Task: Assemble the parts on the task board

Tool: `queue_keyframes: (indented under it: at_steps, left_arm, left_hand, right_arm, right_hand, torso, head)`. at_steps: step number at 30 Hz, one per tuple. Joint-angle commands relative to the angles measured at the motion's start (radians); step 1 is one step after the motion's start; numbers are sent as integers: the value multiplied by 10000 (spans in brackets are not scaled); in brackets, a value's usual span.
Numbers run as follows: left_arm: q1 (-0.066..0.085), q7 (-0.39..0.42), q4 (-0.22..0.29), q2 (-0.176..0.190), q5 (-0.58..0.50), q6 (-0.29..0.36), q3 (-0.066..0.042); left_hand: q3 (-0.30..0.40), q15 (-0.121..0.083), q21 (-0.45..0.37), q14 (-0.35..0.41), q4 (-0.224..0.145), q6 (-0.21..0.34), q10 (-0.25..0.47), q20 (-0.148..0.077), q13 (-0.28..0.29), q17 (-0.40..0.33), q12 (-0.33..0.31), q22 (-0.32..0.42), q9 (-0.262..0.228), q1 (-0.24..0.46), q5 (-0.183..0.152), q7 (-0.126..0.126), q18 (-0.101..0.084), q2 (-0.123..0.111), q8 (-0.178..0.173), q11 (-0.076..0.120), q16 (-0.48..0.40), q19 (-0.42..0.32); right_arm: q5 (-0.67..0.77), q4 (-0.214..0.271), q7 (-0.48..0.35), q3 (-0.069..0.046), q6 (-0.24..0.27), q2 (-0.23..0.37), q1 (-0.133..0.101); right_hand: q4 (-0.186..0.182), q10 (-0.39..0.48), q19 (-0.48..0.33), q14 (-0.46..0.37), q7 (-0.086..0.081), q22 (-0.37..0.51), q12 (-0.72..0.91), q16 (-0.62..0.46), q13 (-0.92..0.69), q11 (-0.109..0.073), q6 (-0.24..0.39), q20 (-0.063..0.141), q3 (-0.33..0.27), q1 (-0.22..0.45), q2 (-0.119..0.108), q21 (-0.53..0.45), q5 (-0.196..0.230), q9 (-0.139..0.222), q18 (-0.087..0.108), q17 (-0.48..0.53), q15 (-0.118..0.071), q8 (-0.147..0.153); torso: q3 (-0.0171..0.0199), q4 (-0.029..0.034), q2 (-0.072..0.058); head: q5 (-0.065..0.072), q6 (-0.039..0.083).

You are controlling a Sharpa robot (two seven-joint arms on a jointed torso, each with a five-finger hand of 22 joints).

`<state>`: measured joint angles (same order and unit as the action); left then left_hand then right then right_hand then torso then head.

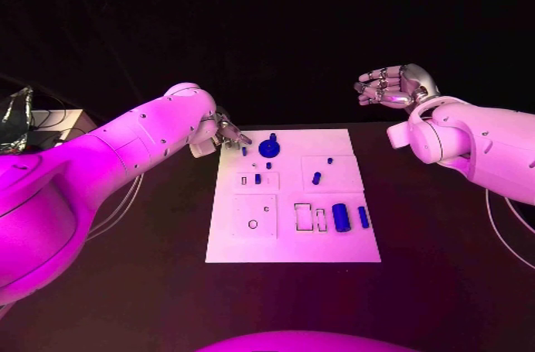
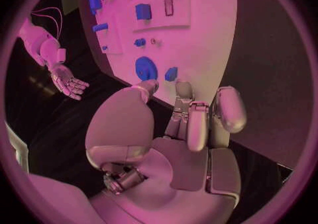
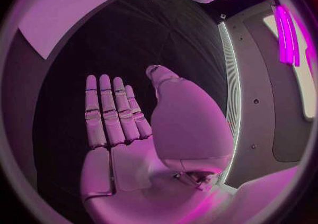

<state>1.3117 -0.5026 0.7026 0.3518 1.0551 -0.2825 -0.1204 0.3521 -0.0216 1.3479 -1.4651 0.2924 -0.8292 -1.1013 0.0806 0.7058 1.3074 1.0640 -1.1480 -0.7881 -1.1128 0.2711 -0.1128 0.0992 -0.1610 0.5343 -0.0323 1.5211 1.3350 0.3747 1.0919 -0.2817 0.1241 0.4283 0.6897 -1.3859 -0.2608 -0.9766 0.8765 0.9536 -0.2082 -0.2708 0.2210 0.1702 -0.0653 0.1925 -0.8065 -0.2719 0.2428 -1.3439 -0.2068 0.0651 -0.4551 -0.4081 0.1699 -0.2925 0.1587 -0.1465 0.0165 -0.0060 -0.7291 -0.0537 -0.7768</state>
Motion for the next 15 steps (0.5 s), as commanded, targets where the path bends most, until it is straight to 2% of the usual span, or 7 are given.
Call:
queue_keyframes:
  at_steps: [1, 15]
  left_arm:
    - [19, 20, 34, -14, 70, -104, -1]
    - [18, 19, -14, -38, 64, -436, 29]
  left_hand:
    - [5, -69, 51, -728, -33, -24, -78, -38, 18, 1756, 78, -27, -47, -28, 38, 63, -91, 0, 86, -2, 77, 75]
    - [316, -132, 110, -744, -79, 31, -69, -80, 53, 1790, 132, -125, -185, -578, 25, 135, -110, -19, 284, 70, 100, 99]
  right_arm:
    - [89, 1, -148, -8, -24, -11, -7]
    - [89, -16, -146, -8, -35, -35, -7]
  right_hand:
    - [15, -24, -57, -76, -516, 10, -67, -63, 15, 53, -70, -5, -42, -70, 47, -13, -22, 8, 127, 15, 21, 33]
    - [23, -25, -59, -73, -516, 29, -72, -72, 14, 54, -75, -7, -41, -77, 46, -10, -36, 14, 128, 23, 22, 37]
  torso:
    - [3, 3, 1]
    - [6, -5, -12]
  head:
    - [-6, -2]
    - [-50, -35]
